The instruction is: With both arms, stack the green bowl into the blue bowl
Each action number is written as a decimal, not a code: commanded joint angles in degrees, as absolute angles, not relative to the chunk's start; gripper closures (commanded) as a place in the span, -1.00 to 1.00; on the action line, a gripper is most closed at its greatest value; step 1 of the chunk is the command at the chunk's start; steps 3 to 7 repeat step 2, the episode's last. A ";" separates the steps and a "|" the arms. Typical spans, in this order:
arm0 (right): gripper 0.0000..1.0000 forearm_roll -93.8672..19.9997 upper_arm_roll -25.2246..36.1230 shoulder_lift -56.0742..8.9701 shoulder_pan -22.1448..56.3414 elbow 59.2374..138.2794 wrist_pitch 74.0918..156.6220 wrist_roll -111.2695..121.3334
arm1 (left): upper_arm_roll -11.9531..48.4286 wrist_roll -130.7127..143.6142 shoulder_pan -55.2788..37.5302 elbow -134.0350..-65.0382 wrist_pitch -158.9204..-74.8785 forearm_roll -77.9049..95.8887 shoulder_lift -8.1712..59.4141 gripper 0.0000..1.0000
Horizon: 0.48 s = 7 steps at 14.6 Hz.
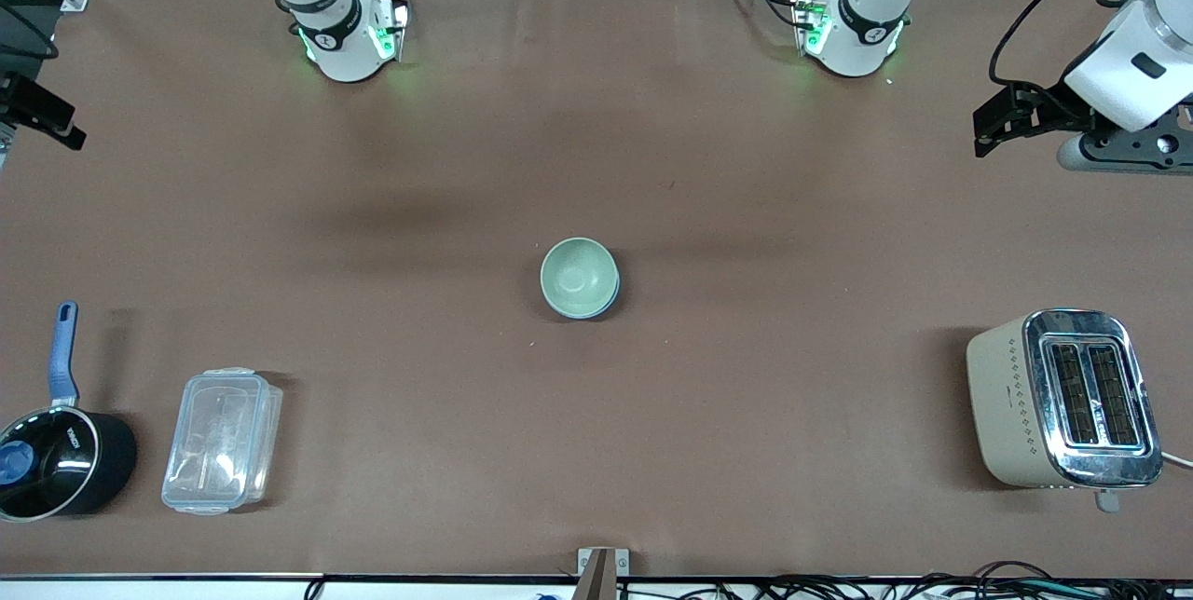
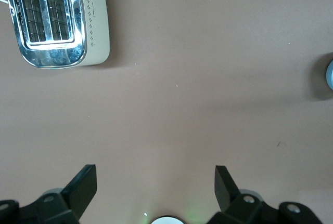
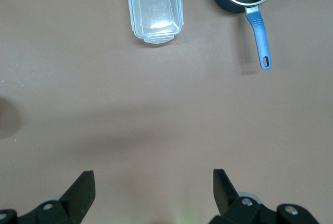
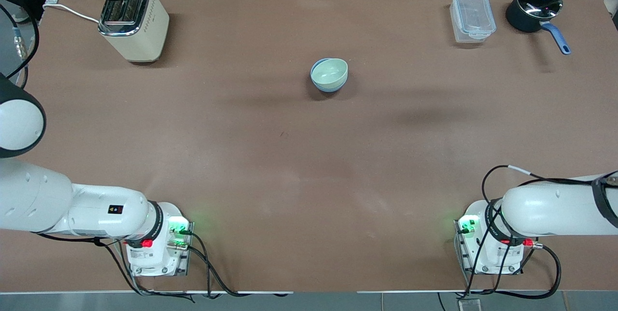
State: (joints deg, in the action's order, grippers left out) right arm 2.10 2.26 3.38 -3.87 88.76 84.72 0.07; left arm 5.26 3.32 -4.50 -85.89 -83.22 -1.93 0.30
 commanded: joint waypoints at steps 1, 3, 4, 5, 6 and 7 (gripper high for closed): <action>-1.00 0.97 -2.29 1.93 -7.92 86.75 84.20 -0.44 | 5.36 2.64 -4.22 -84.20 -83.41 -0.70 1.05 -1.00; -1.00 1.05 -0.20 1.59 -6.08 86.49 84.20 -0.44 | 5.36 2.64 -4.22 -84.20 -83.41 -0.70 1.05 -1.00; -1.00 1.05 -0.20 1.59 -6.08 86.49 84.20 -0.44 | 5.36 2.64 -4.22 -84.20 -83.41 -0.70 1.05 -1.00; -1.00 1.05 -0.20 1.59 -6.08 86.49 84.20 -0.44 | 5.36 2.64 -4.22 -84.20 -83.41 -0.70 1.05 -1.00; -1.00 1.05 -0.20 1.59 -6.08 86.49 84.20 -0.44 | 5.36 2.64 -4.22 -84.20 -83.41 -0.70 1.05 -1.00; -1.00 1.05 -0.20 1.59 -6.08 86.49 84.20 -0.44 | 5.36 2.64 -4.22 -84.20 -83.41 -0.70 1.05 -1.00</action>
